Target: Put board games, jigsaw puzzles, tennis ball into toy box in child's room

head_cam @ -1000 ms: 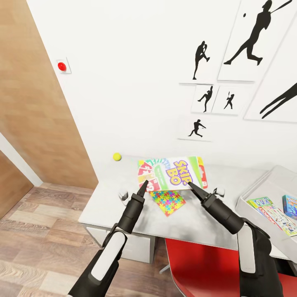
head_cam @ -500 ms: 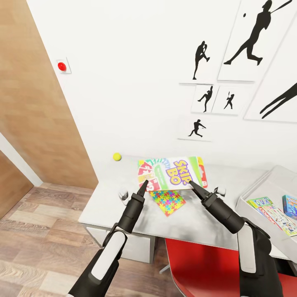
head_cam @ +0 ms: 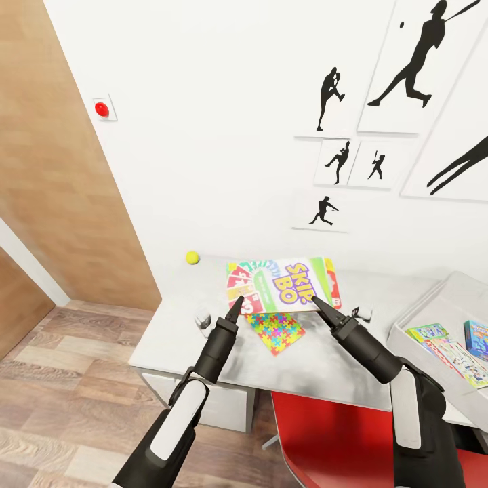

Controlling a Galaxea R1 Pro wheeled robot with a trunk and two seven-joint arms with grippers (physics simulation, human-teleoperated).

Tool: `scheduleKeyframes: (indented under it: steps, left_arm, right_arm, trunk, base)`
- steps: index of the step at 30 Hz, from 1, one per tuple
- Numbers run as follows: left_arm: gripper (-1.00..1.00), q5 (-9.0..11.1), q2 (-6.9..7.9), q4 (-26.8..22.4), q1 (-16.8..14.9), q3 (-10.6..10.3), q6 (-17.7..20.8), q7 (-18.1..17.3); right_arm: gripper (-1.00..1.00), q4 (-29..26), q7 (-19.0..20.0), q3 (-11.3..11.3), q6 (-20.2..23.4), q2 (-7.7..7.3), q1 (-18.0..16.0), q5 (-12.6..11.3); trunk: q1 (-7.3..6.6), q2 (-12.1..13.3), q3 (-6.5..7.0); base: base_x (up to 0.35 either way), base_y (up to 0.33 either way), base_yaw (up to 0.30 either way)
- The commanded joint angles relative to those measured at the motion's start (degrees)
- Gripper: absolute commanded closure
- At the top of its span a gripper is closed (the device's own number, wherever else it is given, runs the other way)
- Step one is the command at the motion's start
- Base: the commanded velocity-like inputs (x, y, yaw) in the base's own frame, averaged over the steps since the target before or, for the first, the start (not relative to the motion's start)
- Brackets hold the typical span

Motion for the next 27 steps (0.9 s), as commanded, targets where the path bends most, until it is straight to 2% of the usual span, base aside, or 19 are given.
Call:
scheduleKeyframes:
  steps: [1,13,14,27]
  left_arm:
    - [1.0,0.4,0.03,0.0,-0.1,-0.1,-0.3,-0.1]
    - [1.0,0.4,0.02,0.0,-0.1,-0.1,-0.3,-0.1]
    - [1.0,0.4,0.02,0.0,-0.1,-0.1,-0.3,-0.1]
    - [1.0,0.4,0.09,0.1,-0.1,-0.1,-0.2,0.0]
  right_arm:
    - [-1.0,0.0,0.2,-0.1,0.3,0.05,-0.1,-0.1]
    - [-1.0,0.0,0.2,-0.1,0.3,0.05,-0.1,-0.2]
    - [1.0,0.0,0.2,-0.1,0.3,0.05,-0.1,-0.2]
    - [1.0,0.0,0.2,-0.1,0.3,0.05,-0.1,-0.2]
  trunk:
    - [0.03,-0.1,-0.1]
    - [0.03,-0.1,-0.1]
    - [0.03,-0.1,-0.1]
    - [0.03,-0.1,-0.1]
  base:
    - [0.0,0.0,0.0]
    - [0.0,0.0,0.0]
    - [0.0,0.0,0.0]
    - [0.0,0.0,0.0]
